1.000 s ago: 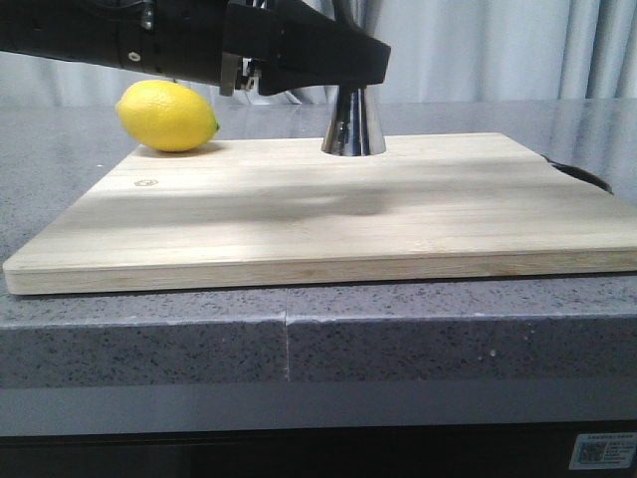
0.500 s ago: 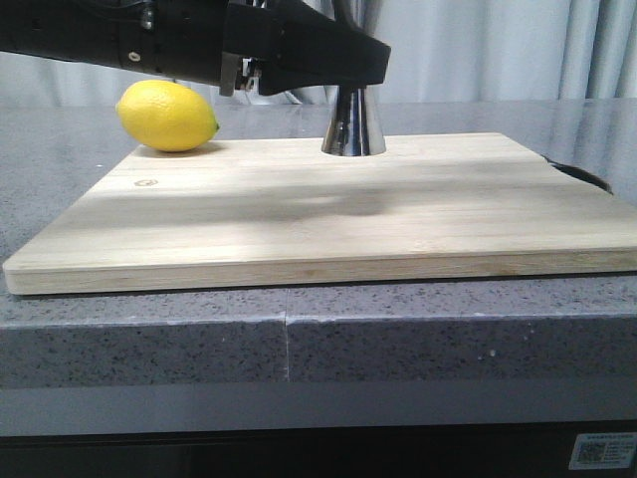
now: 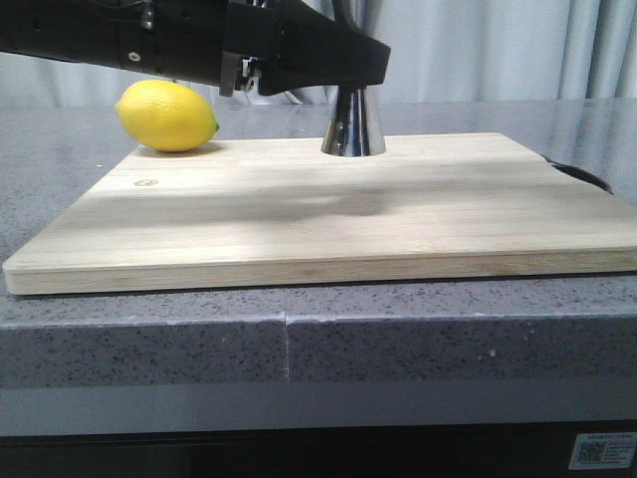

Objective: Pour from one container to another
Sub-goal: 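Tilt the beaker with the right gripper over the jigger mouth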

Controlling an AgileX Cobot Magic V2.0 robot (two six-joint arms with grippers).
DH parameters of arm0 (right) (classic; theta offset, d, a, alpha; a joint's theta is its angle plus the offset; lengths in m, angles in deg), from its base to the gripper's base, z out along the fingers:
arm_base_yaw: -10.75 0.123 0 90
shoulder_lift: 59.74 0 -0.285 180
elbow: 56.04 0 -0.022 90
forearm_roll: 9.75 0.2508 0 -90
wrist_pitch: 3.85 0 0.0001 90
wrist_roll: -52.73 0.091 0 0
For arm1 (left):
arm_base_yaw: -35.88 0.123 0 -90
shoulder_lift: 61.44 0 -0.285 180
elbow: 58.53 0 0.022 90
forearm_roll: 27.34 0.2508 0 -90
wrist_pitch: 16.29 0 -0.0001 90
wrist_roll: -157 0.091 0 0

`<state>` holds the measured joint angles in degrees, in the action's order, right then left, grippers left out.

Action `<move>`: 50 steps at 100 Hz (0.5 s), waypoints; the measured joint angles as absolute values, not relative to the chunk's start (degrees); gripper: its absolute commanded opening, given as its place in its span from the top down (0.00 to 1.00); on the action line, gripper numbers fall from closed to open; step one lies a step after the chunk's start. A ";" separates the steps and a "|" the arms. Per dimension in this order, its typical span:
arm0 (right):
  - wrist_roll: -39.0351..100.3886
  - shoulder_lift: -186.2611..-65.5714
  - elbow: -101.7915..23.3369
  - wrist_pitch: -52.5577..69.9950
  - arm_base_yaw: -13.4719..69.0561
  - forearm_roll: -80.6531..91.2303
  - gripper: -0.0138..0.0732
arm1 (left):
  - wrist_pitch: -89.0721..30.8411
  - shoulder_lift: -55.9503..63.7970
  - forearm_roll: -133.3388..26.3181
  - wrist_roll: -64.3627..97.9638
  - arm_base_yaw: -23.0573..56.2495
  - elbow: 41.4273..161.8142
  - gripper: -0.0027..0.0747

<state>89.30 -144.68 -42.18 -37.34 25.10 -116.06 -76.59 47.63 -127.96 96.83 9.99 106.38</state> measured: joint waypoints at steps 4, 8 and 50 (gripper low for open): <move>89.30 -144.68 -42.18 -37.34 25.10 -116.06 0.62 | -76.59 47.63 -127.96 96.85 9.99 106.38 0.99; 89.18 -144.68 -42.18 -37.34 25.10 -116.06 0.62 | -76.59 47.63 -127.96 96.85 9.99 106.38 0.99; 87.80 -144.68 -42.18 -38.14 25.10 -116.06 0.62 | -76.51 47.63 -127.96 96.71 9.99 106.38 0.99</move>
<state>87.80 -144.68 -42.18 -38.14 25.10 -116.06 -76.51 47.63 -127.96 96.71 9.99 106.38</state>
